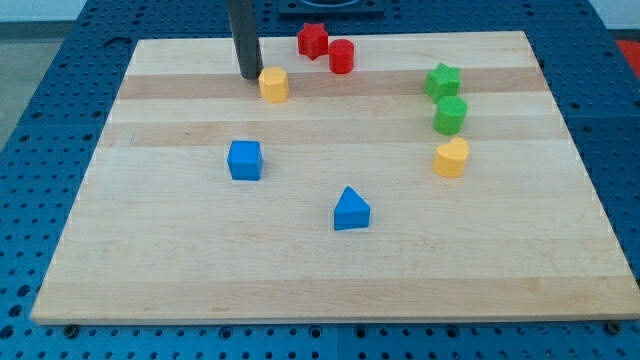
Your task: Push the yellow hexagon towards blue triangle
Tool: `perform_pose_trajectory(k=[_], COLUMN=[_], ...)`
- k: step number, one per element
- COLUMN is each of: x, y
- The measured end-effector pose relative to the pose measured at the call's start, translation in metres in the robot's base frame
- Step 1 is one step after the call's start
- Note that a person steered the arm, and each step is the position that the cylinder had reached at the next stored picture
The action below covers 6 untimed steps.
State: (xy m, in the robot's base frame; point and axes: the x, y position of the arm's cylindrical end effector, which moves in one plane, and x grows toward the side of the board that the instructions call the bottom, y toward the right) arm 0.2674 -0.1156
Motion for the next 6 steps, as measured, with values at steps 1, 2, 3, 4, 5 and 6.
perform_pose_trajectory(k=[1, 2, 3, 4, 5, 6], x=[-0.01, -0.012, -0.012, -0.006, 0.02, 0.039], y=[0.0, 0.001, 0.016, 0.024, 0.022, 0.026])
